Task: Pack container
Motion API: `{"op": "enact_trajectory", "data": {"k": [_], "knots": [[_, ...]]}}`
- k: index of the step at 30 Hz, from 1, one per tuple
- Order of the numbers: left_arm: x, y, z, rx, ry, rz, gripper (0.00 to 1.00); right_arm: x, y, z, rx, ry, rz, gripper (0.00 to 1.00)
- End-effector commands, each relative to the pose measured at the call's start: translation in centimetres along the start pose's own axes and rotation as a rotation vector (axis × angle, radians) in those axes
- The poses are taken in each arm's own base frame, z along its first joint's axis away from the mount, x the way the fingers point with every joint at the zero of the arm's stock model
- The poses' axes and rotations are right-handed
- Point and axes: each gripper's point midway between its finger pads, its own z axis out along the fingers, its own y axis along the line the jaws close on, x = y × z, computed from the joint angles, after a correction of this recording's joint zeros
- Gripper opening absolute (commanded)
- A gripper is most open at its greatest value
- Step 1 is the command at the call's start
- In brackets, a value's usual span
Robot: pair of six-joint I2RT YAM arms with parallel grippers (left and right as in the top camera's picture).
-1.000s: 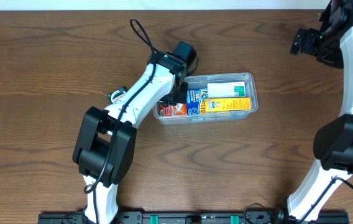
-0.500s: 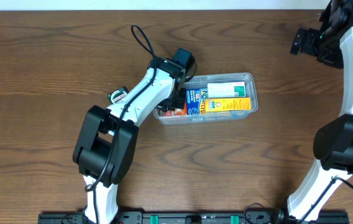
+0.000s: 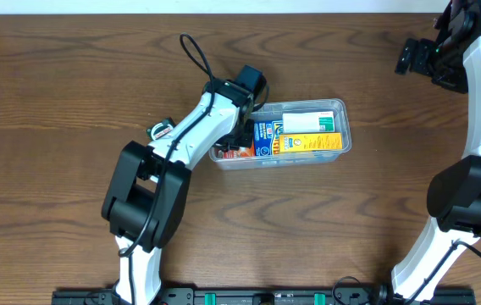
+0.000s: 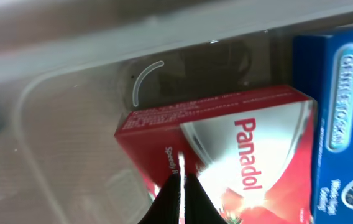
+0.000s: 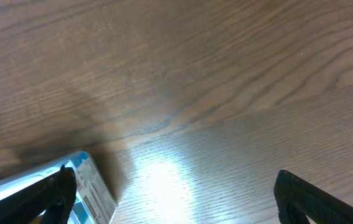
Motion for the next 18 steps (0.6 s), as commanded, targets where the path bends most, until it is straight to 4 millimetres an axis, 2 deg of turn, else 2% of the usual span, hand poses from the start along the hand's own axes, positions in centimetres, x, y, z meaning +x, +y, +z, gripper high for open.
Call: {"op": "enact_trajectory", "data": {"k": [1, 5, 10, 18], "knots": [[0.9, 0.2, 2.3, -0.032, 0.058, 0.004, 0.06, -0.4, 0.1, -0.5, -0.009, -0.014, 0.014, 0.99], [0.8, 0.1, 2.6, -0.032, 0.058, 0.005, 0.06, -0.4, 0.1, -0.5, -0.009, -0.015, 0.014, 0.99], [0.4, 0.0, 2.1, -0.025, 0.043, 0.003, 0.06, -0.4, 0.1, -0.5, -0.009, -0.015, 0.014, 0.99], [-0.9, -0.2, -1.5, -0.004, -0.008, 0.009, 0.06, -0.4, 0.1, -0.5, -0.009, -0.014, 0.014, 0.99]]}}
